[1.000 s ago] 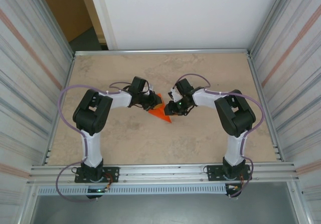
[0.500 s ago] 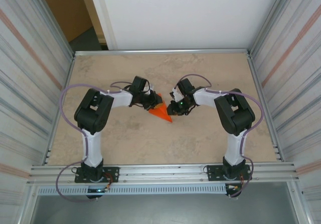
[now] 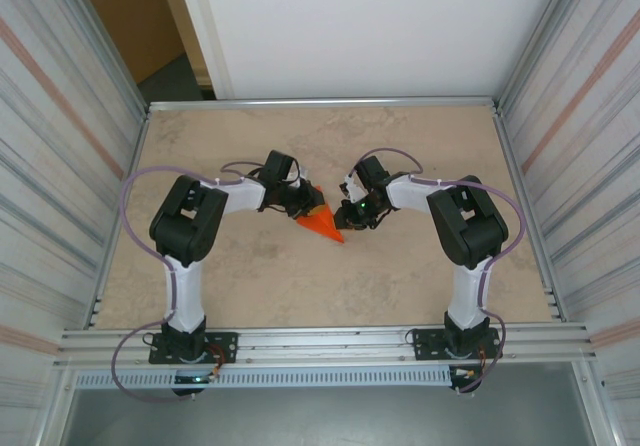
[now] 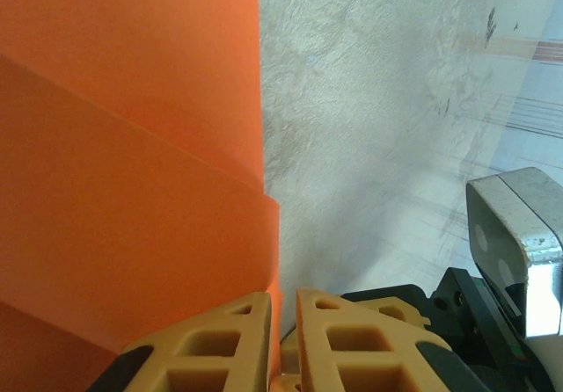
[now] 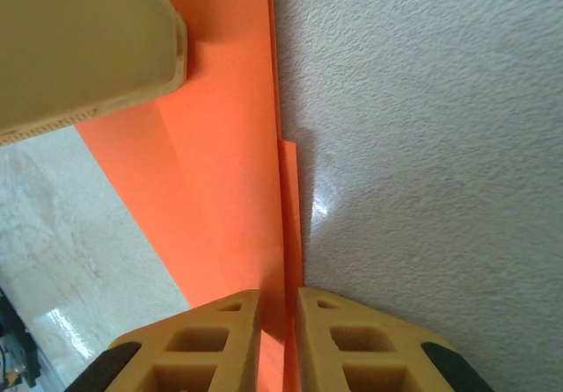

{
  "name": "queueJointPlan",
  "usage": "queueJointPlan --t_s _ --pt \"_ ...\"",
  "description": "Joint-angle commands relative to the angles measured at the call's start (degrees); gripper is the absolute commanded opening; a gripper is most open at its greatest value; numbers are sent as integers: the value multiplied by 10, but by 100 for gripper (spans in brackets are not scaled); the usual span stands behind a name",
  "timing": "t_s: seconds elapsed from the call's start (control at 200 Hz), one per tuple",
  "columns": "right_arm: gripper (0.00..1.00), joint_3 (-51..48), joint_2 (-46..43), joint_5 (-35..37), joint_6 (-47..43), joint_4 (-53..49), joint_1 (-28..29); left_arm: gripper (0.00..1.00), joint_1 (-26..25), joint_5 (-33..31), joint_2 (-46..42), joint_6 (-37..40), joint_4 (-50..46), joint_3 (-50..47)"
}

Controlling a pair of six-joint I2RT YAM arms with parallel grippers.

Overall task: Fold a paper plane with a square sheet of paper (pick it up from the middle)
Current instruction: Fourth fold the wing at the center of the table.

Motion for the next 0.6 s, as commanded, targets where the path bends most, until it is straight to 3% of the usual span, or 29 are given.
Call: queueJointPlan --t_s 0.0,0.591 --pt "18 -3 36 19 -8 -24 6 15 0 2 16 8 -16 14" --pt "18 0 34 21 -6 -29 9 15 0 -4 28 16 -37 9"
